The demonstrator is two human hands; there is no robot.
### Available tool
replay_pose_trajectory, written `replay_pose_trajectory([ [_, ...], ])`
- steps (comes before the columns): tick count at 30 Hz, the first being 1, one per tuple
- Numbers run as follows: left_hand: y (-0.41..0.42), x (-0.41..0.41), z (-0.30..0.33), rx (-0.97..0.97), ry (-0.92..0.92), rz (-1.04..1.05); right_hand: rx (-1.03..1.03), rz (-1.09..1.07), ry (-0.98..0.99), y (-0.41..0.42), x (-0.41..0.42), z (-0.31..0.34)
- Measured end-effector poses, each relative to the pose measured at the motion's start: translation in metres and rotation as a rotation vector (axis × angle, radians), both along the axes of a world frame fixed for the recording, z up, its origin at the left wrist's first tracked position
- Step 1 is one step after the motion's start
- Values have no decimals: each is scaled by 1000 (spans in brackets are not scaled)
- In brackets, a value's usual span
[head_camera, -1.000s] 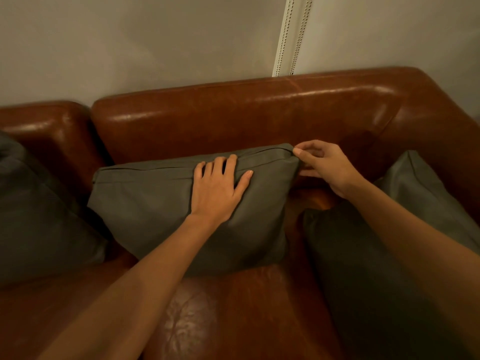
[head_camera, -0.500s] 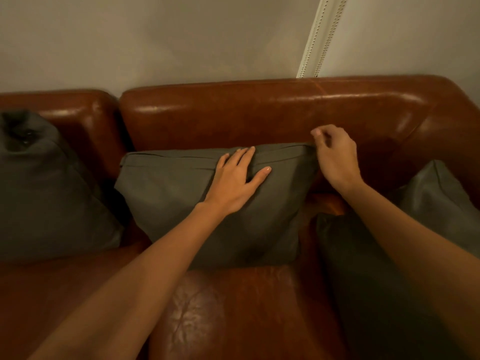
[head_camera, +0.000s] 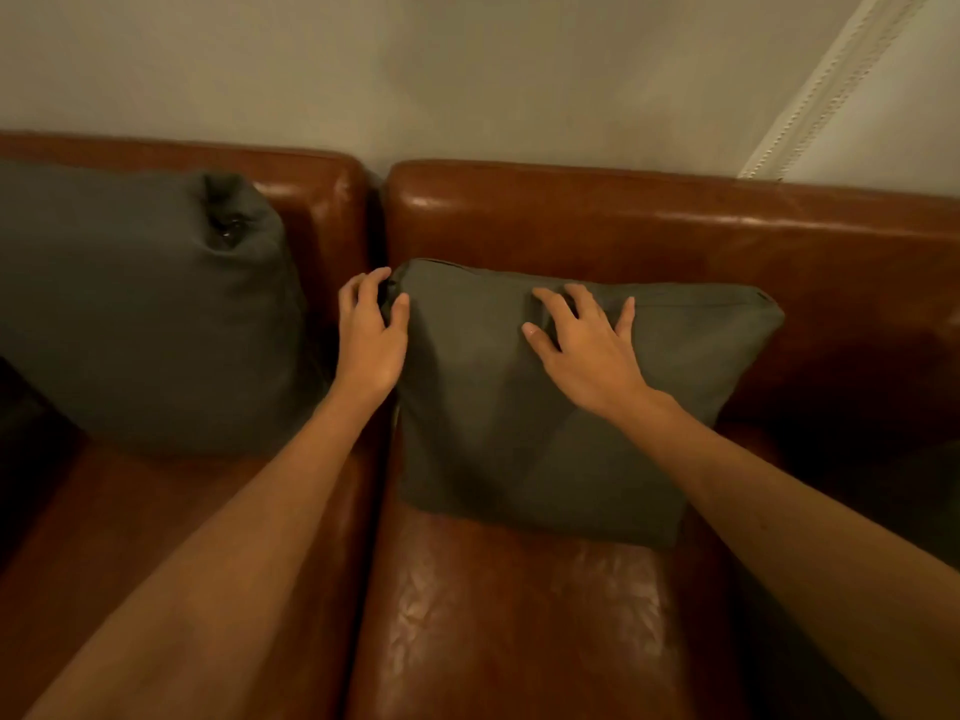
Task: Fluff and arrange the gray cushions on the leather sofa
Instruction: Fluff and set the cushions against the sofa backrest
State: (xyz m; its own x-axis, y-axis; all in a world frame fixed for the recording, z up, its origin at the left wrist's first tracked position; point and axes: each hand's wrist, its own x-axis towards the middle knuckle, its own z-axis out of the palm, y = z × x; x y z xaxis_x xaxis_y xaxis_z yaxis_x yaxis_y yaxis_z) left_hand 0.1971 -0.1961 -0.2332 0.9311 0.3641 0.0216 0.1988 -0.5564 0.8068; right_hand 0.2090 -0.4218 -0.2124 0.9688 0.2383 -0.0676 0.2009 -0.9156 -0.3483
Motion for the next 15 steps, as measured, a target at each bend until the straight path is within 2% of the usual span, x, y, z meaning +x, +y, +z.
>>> replay_pose_trajectory([
  [2,5,2,0,-198,74,73,31,29,28,19,4,0],
  [4,5,0,1,-303,151,59,51,76,54,39,11,1],
  [9,6,-11,6,-644,148,128,-50,14,65,69,20,4],
  [15,25,-9,8,-496,183,23,-142,-1,-93,71,-5,-7],
])
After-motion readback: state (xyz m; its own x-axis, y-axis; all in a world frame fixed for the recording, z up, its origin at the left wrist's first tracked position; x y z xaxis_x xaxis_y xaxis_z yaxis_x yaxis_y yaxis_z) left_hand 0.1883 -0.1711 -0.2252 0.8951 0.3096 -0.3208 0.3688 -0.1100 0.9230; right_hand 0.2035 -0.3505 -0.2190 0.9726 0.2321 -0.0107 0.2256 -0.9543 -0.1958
